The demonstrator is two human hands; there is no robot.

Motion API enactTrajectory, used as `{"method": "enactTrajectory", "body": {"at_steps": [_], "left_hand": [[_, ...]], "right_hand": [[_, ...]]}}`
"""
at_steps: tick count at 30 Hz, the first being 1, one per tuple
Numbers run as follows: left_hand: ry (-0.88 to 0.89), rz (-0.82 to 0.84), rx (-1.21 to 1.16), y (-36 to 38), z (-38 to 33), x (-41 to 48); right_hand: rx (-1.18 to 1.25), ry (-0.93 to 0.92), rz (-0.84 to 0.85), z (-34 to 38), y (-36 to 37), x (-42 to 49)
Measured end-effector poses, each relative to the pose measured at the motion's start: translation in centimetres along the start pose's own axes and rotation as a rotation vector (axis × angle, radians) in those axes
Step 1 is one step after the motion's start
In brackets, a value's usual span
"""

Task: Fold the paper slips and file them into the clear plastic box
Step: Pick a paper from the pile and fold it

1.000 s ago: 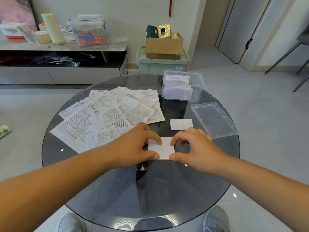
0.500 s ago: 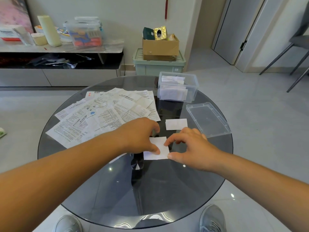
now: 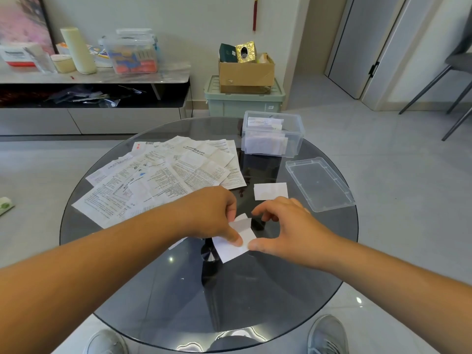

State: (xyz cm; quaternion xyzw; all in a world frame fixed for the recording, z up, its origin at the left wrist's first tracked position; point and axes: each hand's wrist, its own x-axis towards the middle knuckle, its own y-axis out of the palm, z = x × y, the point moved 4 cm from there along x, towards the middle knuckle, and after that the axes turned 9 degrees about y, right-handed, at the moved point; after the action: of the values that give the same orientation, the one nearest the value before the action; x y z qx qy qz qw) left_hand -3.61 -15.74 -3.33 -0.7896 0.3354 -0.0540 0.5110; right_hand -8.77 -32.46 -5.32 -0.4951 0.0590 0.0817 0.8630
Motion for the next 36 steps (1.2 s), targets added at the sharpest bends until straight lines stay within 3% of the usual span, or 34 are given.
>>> {"method": "enactTrajectory", "body": {"at_steps": [5, 12, 16, 20, 26, 36], "left_hand": [[0.012, -0.089, -0.068, -0.2, 0.1, -0.3], [-0.007, -0.245, -0.642, -1.0, 0.1, -1.0], [-0.006, -0.279, -0.564, -0.6, 0.7, -1.5], [0.129, -0.372, -0.457, -0.9, 0.4, -2.3], [0.247, -0.369, -0.141, -0.3, 0.1, -3.5], [0.218, -0.387, -0.169, 0.3, 0.6, -3.1]], "right_hand": [[0.008, -0.001, 0.007, 0.3, 0.2, 0.2], [0.492, 0.053, 0.008, 0.0, -1.2, 0.4], [0.668, 0.067, -0.047, -0.1, -1.5, 0.5], [0.439, -0.047, -0.169, 0.1, -1.7, 0.2], [0.199, -0.176, -0.155, 0.4, -1.0, -0.7], [0.284, -0.075, -0.165, -0.2, -0.9, 0.0]]}}
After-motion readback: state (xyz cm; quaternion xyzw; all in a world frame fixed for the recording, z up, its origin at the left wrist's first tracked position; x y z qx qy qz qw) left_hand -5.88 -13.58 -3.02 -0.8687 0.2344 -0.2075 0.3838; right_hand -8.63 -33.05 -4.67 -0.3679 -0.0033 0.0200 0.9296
